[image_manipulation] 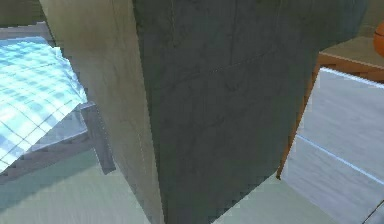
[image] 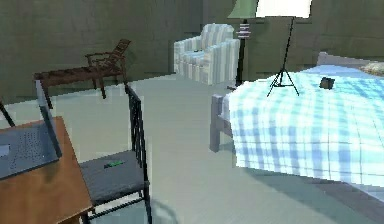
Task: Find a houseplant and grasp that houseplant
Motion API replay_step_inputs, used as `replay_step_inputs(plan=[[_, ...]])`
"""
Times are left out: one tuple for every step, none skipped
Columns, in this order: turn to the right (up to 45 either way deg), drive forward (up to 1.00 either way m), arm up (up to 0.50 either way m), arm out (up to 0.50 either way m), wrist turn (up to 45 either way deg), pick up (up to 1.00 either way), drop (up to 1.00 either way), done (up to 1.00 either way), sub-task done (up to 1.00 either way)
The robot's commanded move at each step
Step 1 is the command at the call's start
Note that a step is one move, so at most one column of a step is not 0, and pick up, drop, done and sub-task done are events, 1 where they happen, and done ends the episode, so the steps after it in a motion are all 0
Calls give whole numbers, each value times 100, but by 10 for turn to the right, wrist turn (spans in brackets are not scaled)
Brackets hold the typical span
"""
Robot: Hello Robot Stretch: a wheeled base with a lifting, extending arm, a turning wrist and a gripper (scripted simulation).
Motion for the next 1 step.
replay_step_inputs(plan=[[0, 100, 0, 0, 0, 0, 0, 0, 0]])
